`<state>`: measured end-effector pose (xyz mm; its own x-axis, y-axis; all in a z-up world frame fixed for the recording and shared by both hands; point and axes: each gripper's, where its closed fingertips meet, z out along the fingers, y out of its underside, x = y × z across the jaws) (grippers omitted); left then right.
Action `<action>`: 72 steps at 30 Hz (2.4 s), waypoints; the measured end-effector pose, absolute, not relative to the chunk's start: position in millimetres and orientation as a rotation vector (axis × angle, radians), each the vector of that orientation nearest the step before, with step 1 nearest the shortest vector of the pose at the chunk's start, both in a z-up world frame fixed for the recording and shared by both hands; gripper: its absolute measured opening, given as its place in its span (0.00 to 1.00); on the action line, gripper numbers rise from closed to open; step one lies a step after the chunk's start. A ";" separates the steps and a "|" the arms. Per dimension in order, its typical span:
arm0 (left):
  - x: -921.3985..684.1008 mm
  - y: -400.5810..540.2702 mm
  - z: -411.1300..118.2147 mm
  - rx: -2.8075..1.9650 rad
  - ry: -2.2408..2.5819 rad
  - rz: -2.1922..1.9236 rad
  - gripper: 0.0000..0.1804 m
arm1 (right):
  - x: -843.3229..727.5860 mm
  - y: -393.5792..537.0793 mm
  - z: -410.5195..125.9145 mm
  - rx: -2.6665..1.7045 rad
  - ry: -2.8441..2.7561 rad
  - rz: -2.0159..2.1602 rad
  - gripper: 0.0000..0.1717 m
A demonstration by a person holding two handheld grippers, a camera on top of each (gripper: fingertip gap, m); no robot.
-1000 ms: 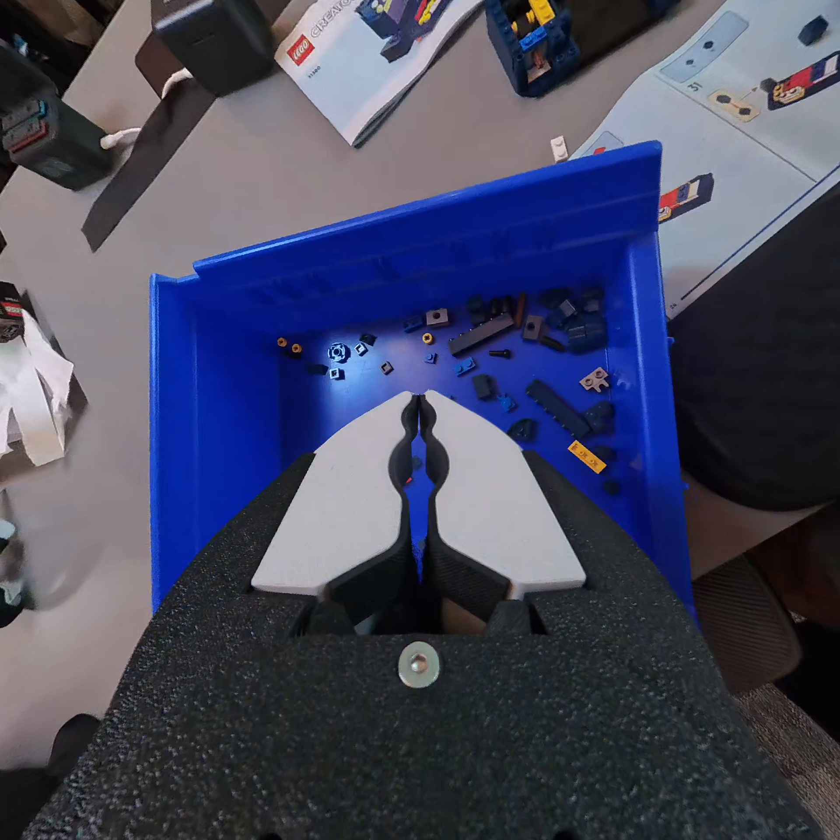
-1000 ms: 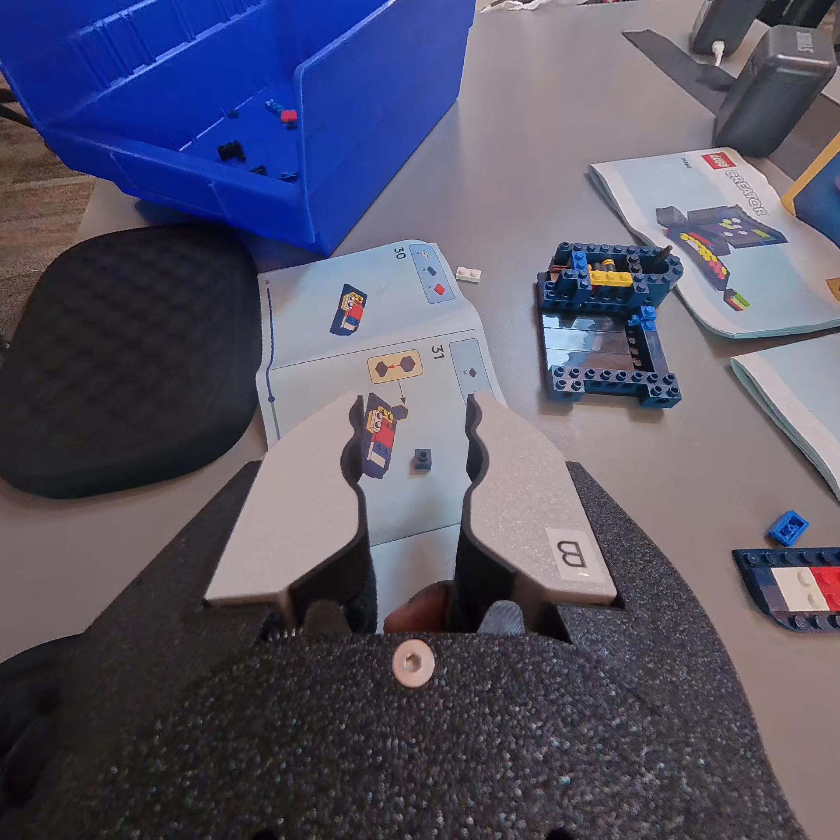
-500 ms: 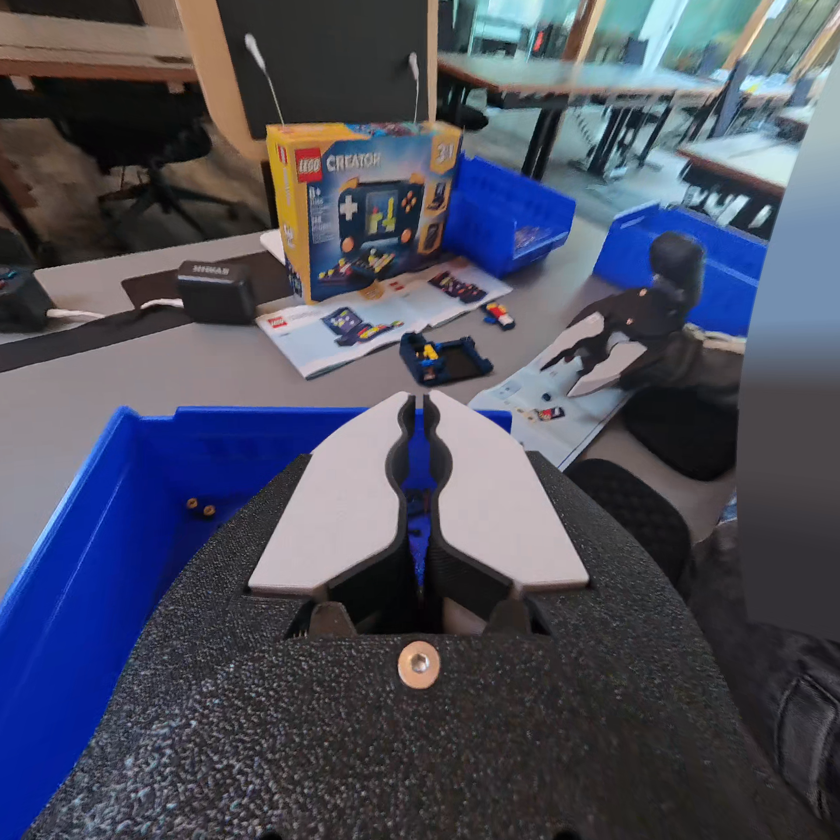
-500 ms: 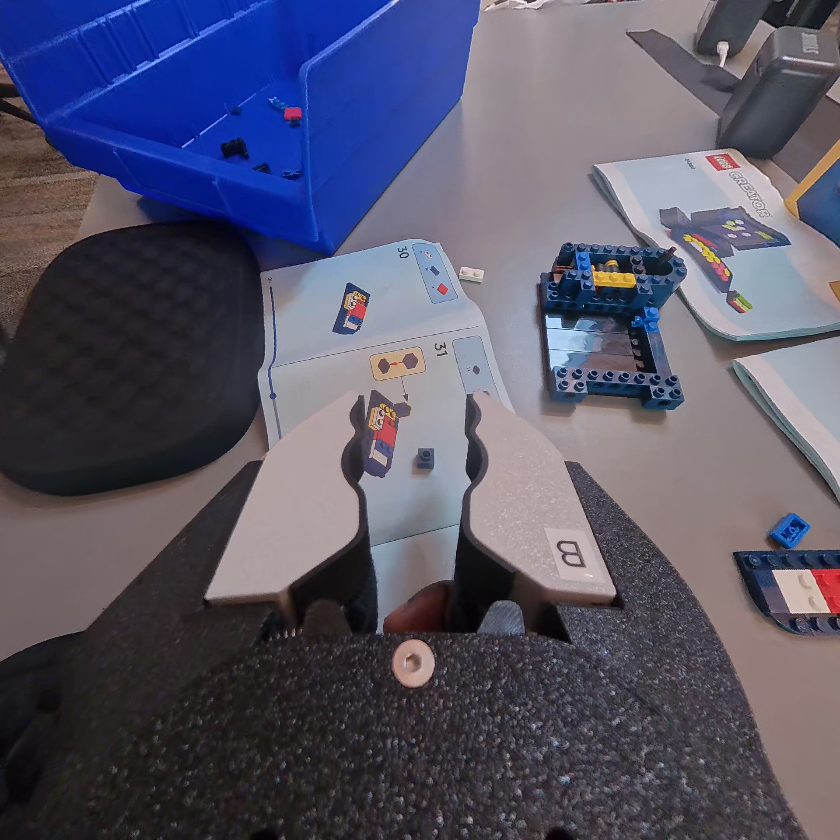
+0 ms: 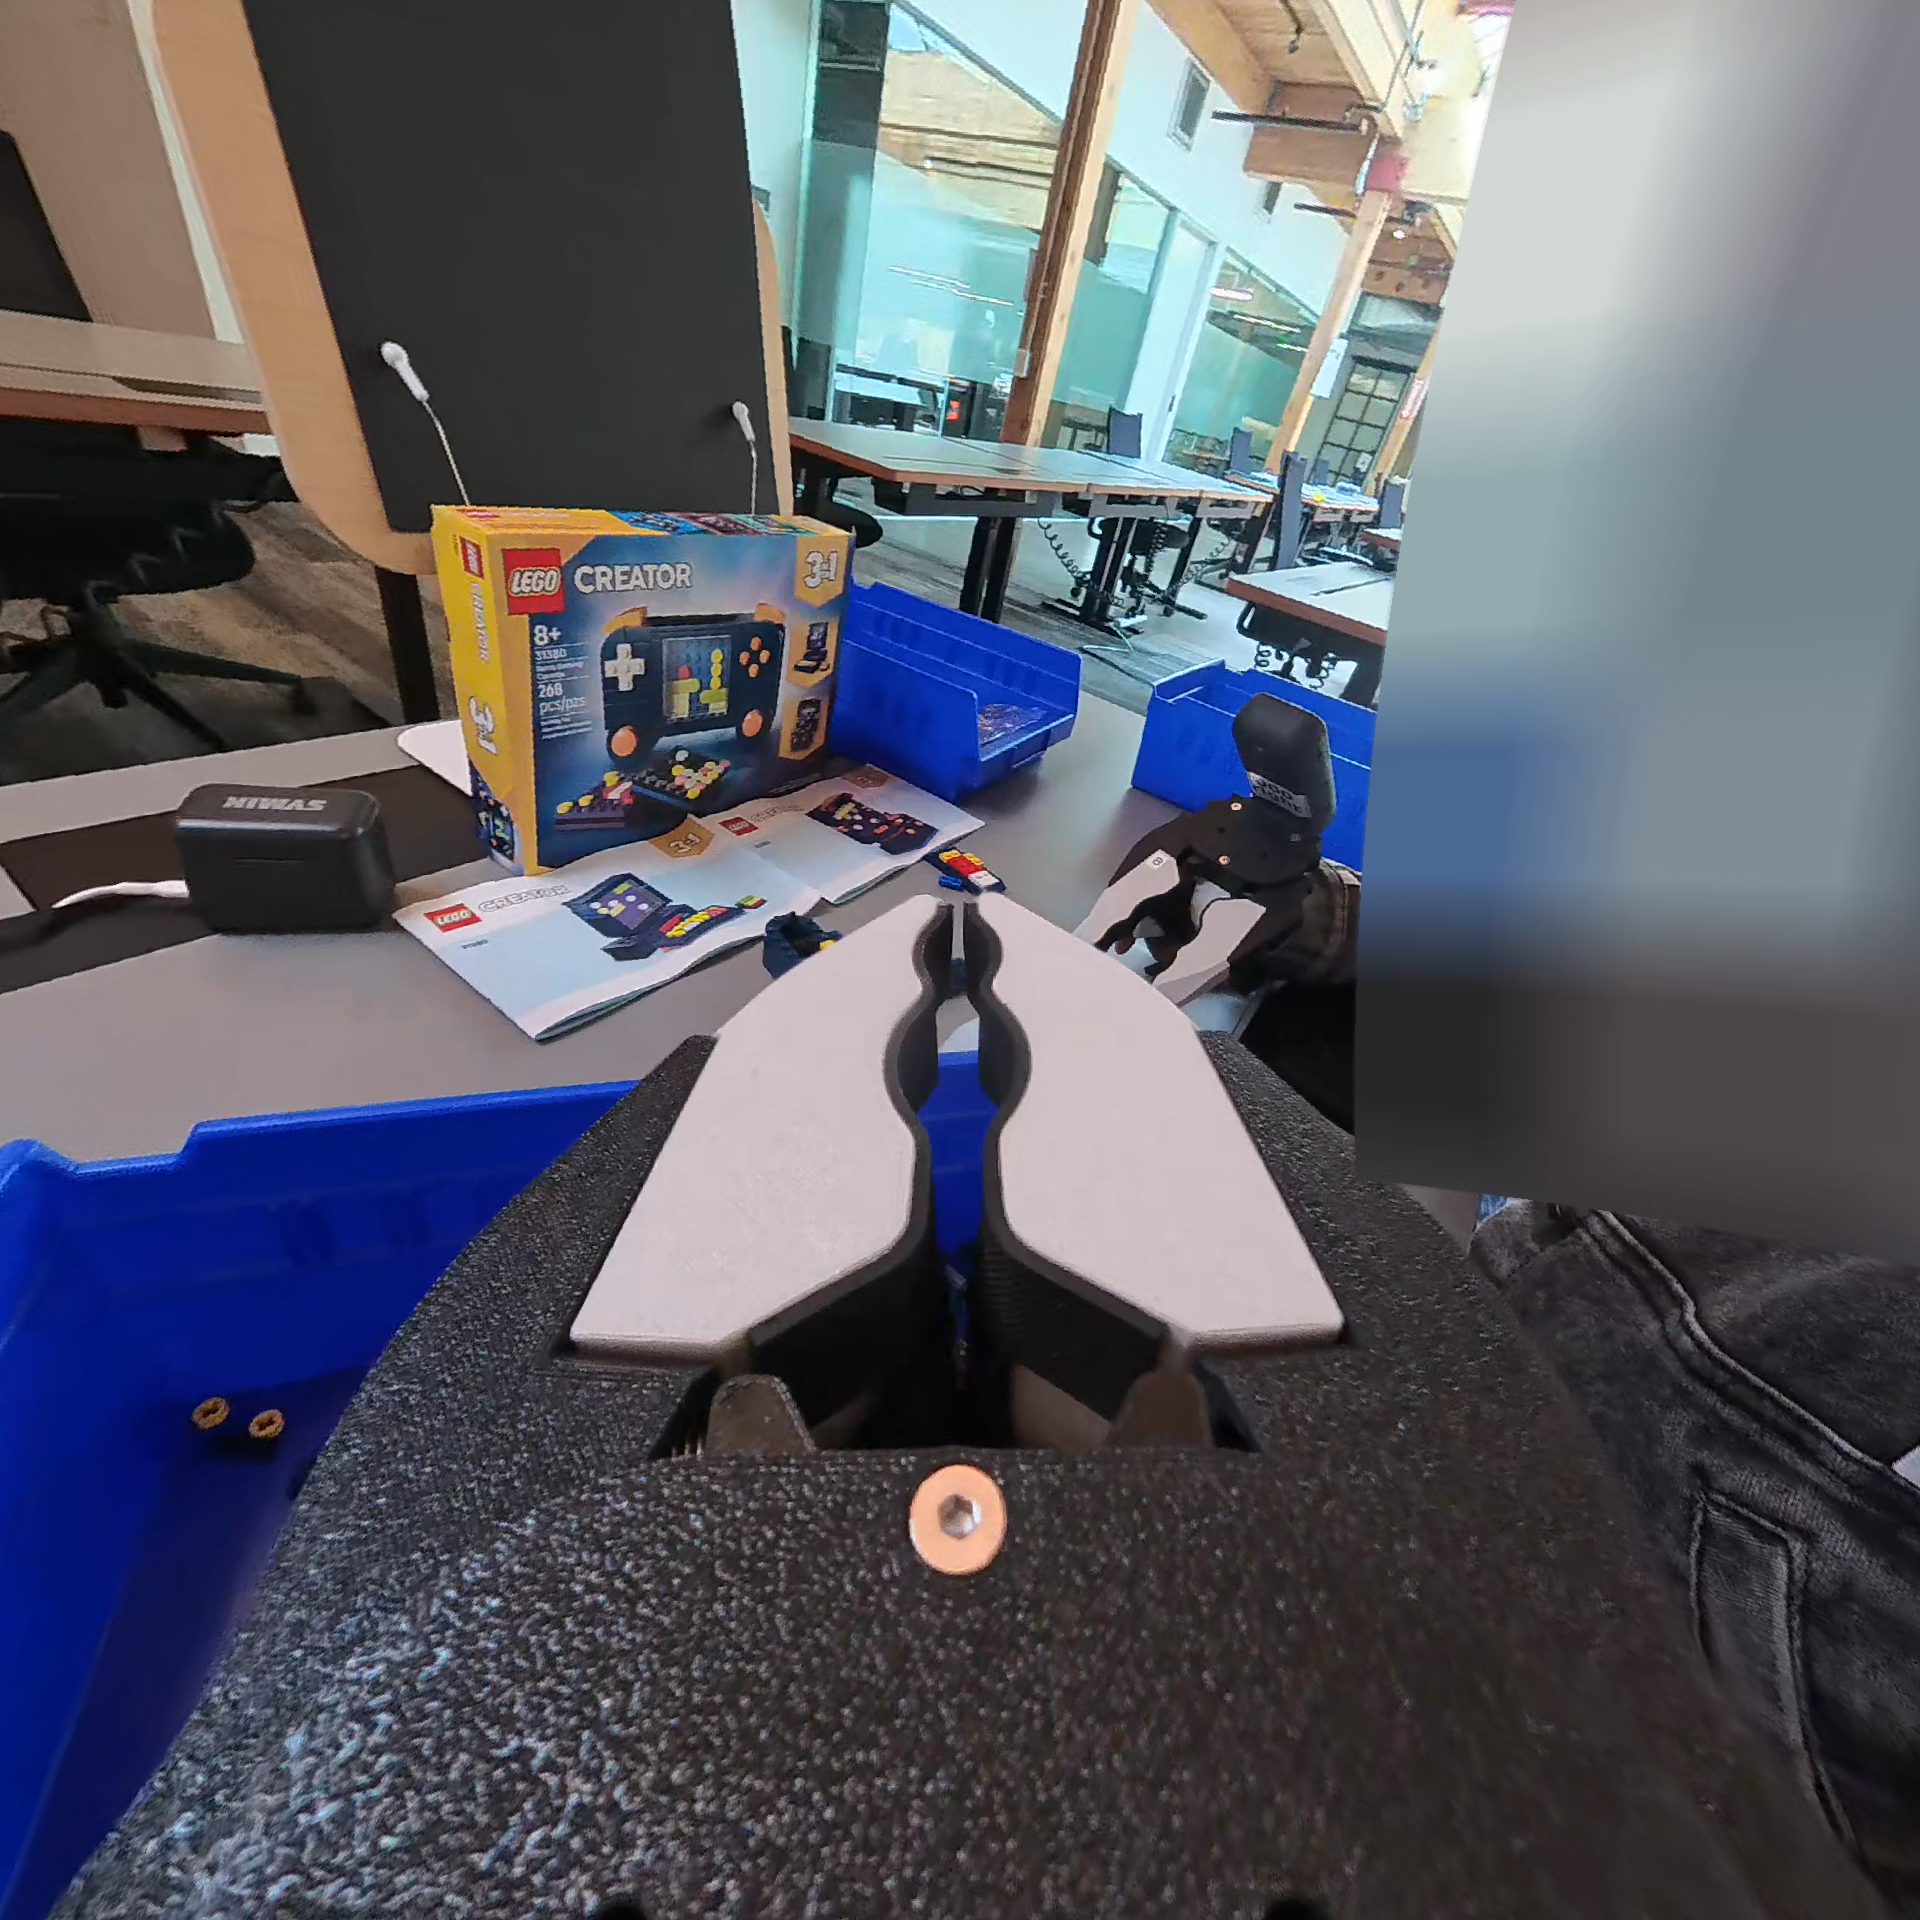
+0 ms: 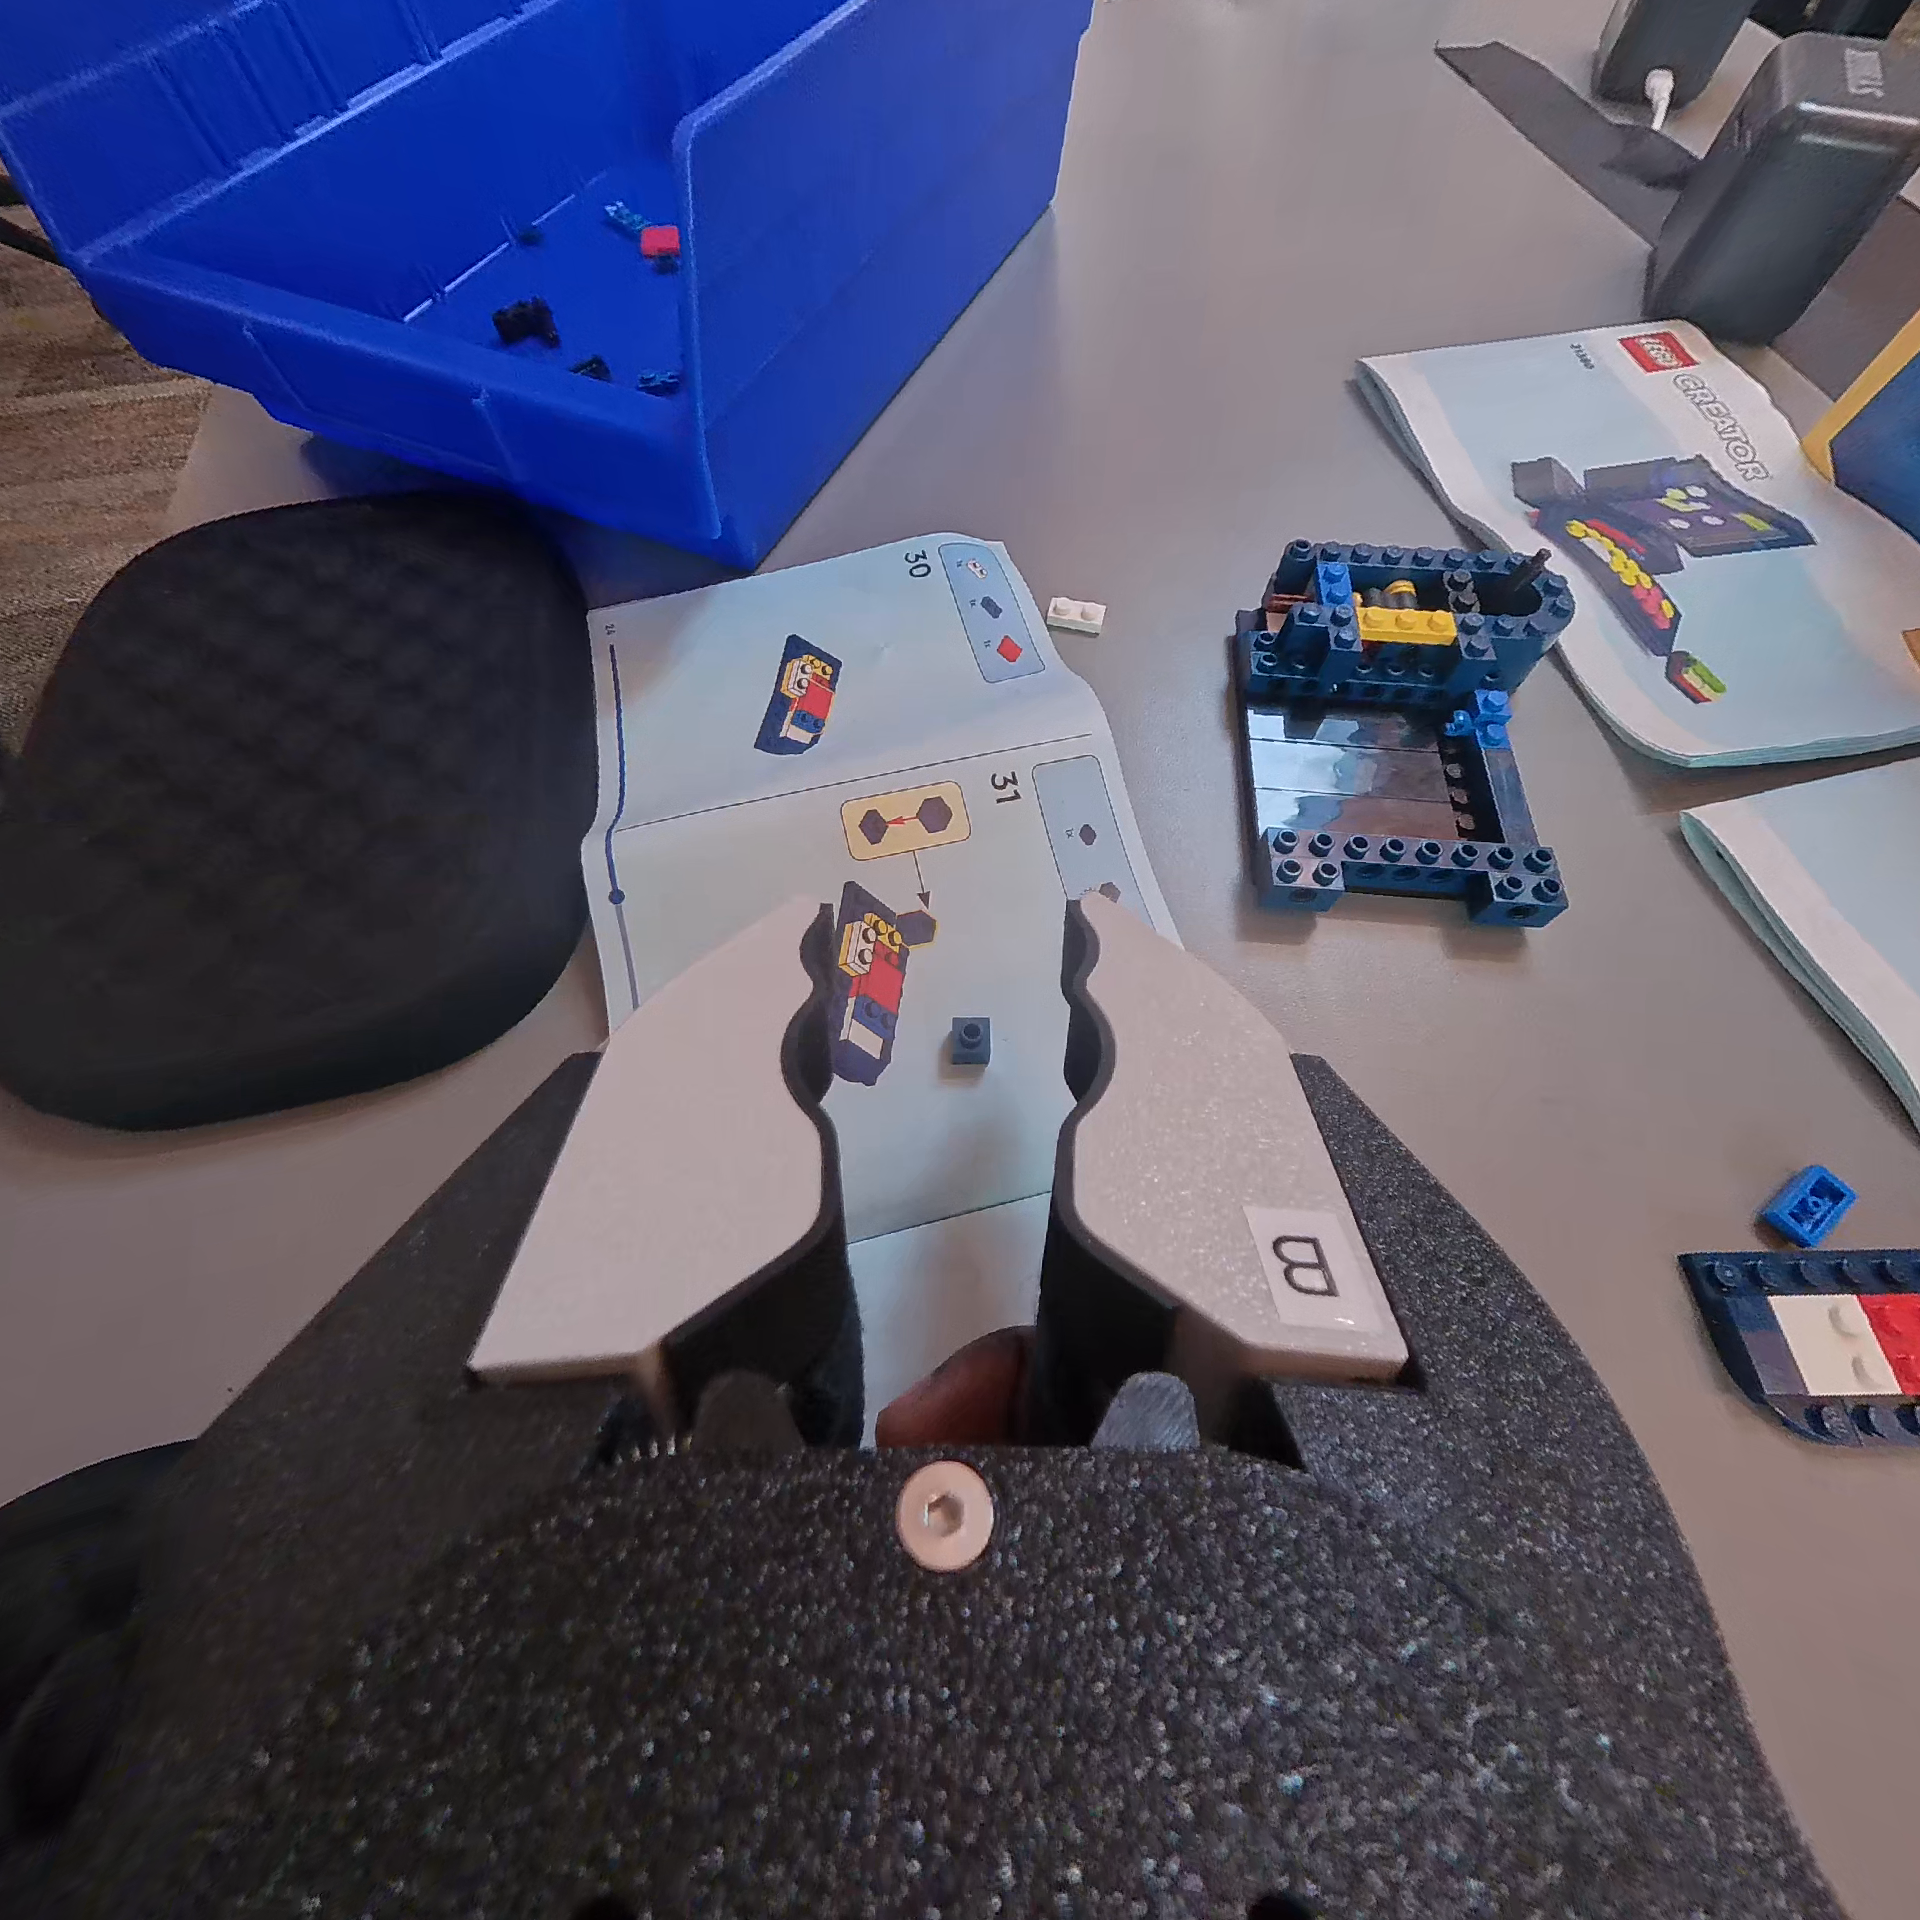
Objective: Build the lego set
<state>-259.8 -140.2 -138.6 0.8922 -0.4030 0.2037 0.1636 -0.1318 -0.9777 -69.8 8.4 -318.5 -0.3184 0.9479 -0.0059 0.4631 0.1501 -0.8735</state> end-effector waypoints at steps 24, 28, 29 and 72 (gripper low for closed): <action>-343.2 -95.3 -349.5 -2.772 0.585 -0.063 0.12 | -68.4 6.1 -318.7 -1.316 -1.887 1.080 0.24; -338.7 -86.2 -354.3 -2.730 0.563 -0.113 0.10 | -68.4 5.5 -319.1 -1.314 -1.892 1.079 0.24; -338.2 -86.2 -355.0 -2.739 0.562 -0.123 0.05 | -68.4 5.6 -319.5 -1.315 -1.893 1.077 0.24; -22.0 -46.9 -182.4 -1.271 -0.332 -1.622 0.04 | -33.1 -65.9 -176.5 -0.395 -1.378 1.199 0.06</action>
<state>-22.0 -46.9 -182.4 0.0598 -0.5309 0.8453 0.8205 -0.4561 -0.3445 -33.1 -65.9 -176.5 -0.2362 0.8148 0.5295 -0.4115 0.4097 -0.8141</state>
